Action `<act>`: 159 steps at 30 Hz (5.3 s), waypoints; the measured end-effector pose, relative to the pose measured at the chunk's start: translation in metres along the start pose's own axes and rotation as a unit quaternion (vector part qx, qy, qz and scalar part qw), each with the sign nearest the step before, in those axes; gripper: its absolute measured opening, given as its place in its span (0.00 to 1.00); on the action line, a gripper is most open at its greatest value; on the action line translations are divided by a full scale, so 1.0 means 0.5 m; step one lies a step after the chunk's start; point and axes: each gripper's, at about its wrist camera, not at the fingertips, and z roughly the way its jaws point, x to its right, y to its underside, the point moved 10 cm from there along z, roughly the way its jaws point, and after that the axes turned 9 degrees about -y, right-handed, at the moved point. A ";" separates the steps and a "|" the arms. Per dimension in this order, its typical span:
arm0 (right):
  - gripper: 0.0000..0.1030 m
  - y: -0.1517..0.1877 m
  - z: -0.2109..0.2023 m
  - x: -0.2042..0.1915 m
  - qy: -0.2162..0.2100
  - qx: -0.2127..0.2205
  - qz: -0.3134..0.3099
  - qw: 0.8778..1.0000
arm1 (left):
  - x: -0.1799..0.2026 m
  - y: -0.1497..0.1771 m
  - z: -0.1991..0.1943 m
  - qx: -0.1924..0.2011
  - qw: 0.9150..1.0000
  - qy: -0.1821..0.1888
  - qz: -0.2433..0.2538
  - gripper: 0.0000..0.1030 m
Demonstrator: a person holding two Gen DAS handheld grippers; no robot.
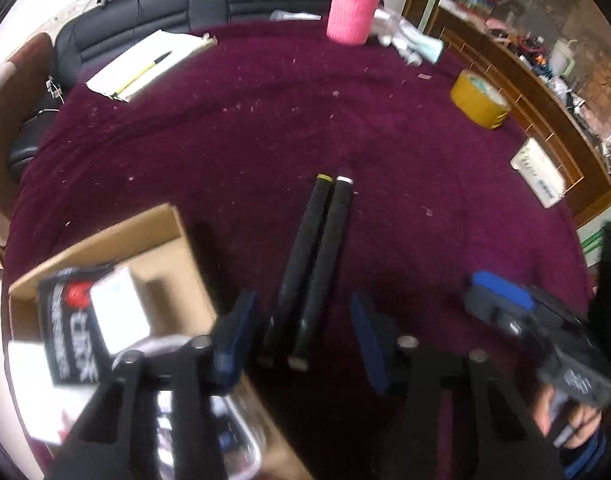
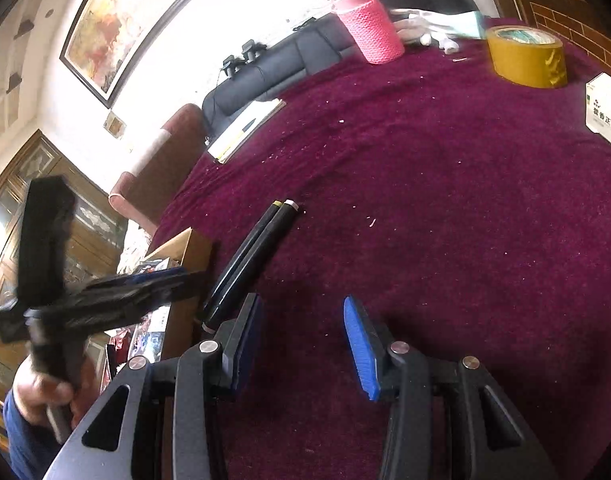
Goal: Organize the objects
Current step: 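Grasp a yellow-capped marker with the left tool while the right tool grasps another black marker, then carry both markers over the tray, then lower the markers into the tray and open both tools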
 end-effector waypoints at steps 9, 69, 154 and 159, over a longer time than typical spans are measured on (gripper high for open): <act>0.46 0.006 0.007 -0.005 -0.015 -0.005 0.009 1.000 | -0.015 -0.024 0.056 -0.020 1.000 -0.008 0.003 0.31; 0.15 -0.018 -0.056 0.037 0.072 0.020 -0.066 0.995 | 0.162 0.155 -0.094 0.066 0.979 0.145 -0.124 0.14; 0.16 0.137 0.235 -0.328 0.014 -0.099 -0.161 0.982 | -0.278 0.308 -0.172 0.154 0.957 0.023 -0.244 0.14; 0.17 0.140 0.230 -0.324 0.017 -0.095 -0.167 0.981 | -0.270 0.309 -0.175 0.161 0.960 -0.006 -0.230 0.15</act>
